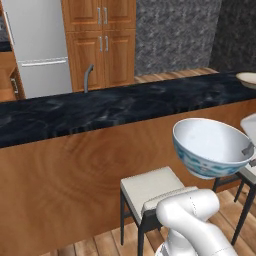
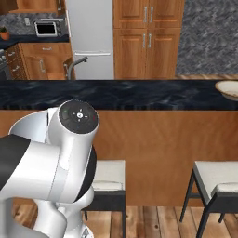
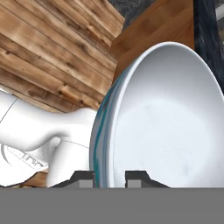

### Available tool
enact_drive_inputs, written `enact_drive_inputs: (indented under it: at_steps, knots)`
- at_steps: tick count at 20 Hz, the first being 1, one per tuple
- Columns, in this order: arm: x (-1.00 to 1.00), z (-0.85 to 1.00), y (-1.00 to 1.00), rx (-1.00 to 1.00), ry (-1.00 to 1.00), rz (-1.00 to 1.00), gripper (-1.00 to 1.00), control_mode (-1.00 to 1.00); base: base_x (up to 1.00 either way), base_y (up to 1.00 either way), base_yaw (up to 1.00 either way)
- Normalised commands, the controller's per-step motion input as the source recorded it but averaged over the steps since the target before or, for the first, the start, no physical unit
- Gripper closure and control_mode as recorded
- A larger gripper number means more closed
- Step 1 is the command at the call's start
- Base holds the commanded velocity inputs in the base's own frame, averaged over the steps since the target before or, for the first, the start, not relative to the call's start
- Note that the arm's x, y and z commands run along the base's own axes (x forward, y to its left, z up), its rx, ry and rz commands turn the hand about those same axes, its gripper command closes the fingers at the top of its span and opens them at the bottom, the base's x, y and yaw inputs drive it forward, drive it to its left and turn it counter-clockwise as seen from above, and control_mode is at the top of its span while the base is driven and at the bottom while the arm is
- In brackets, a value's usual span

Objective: Pick up the bowls from the cabinet and place each bowl in front of a stool on the dining counter.

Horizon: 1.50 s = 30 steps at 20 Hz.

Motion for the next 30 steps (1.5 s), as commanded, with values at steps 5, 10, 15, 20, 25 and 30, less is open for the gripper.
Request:
enact_drive_inputs:
  at_steps: [5,10,15,20,25,30]
  knots:
    - [0.7,0.27,0.0,0.0,0.0,0.0,1.0,-1.0,0.0,0.0,0.0]
    - [0.72,0.67,-0.01,0.0,0.09,0.0,1.0,-1.0,0.0,0.0,0.0]
    - [0.65,0.44,0.05,-0.01,0.05,0.0,1.0,-1.0,0.0,0.0,0.0]
    - [0.9,0.0,0.01,-0.01,0.02,-0.02,1.0,-1.0,0.0,0.0,0.0]
    - [0.6,-0.1,0.18,-0.01,0.0,-0.05,1.0,-1.0,0.0,0.0,0.0]
    - [0.64,-0.01,0.2,0.0,-0.01,-0.06,1.0,-1.0,0.0,0.0,0.0]
